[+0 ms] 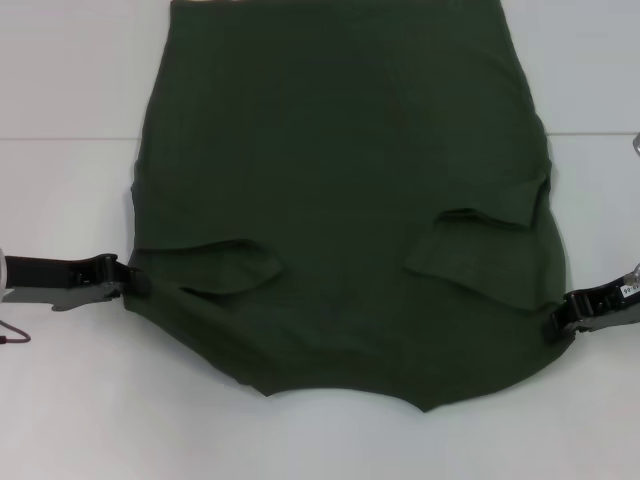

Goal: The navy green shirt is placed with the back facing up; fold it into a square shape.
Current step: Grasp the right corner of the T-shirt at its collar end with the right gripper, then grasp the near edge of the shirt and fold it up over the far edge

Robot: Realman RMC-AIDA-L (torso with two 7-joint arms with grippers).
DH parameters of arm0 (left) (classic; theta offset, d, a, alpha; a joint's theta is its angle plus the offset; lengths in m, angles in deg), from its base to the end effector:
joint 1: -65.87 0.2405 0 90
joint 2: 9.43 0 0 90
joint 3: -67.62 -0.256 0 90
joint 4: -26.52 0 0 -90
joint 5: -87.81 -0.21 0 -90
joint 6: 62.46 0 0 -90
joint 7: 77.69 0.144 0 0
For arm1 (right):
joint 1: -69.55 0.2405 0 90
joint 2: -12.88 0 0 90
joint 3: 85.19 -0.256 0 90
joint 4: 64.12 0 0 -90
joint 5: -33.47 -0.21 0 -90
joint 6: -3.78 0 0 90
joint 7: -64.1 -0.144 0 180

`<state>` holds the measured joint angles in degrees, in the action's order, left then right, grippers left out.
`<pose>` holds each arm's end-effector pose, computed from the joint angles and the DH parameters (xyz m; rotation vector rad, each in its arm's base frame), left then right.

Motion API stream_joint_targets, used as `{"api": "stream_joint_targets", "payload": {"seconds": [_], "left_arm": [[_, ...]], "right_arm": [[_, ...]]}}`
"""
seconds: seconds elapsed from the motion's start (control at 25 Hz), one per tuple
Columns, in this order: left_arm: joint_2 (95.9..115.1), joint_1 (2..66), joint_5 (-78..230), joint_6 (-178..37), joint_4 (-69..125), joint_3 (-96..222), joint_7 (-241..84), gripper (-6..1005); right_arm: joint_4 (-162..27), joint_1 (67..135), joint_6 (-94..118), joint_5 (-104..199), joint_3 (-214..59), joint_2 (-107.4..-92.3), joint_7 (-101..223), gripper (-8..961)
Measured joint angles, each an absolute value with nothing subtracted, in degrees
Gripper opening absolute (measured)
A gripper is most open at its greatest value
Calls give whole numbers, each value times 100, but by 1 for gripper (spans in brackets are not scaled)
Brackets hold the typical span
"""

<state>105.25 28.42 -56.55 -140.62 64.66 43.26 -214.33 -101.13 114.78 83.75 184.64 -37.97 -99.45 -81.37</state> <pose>-0.3178 0.3677 0.0425 -2.0378 -1.8454 -0.3671 0.2770 0.3893 0.0237 -2.2631 1.6816 -0.2200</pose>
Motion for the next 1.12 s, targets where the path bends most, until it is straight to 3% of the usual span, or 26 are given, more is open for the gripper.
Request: {"api": "stream_joint_targets", "payload": {"seconds": [0.2, 0.32, 0.72, 1.12], "left_arm": [[10516, 2842, -5638, -14097, 6428, 4322, -21368, 43], [10513, 2852, -5635, -14319, 6422, 4357, -21300, 43], [10359, 3028, -5737, -16086, 6473, 4682, -21091, 44], [10388, 3266, -6813, -17712, 6519, 4787, -21108, 44]], "right_arm": [[-10094, 11499, 8376, 18463, -3792, -9951, -8086, 217], [-10107, 11500, 8593, 18431, -3817, -9944, -7929, 49], [-10258, 11376, 10451, 18349, -3988, -9760, -7089, 49], [-10252, 11114, 11533, 18396, -3773, -9858, -6279, 50]]}}
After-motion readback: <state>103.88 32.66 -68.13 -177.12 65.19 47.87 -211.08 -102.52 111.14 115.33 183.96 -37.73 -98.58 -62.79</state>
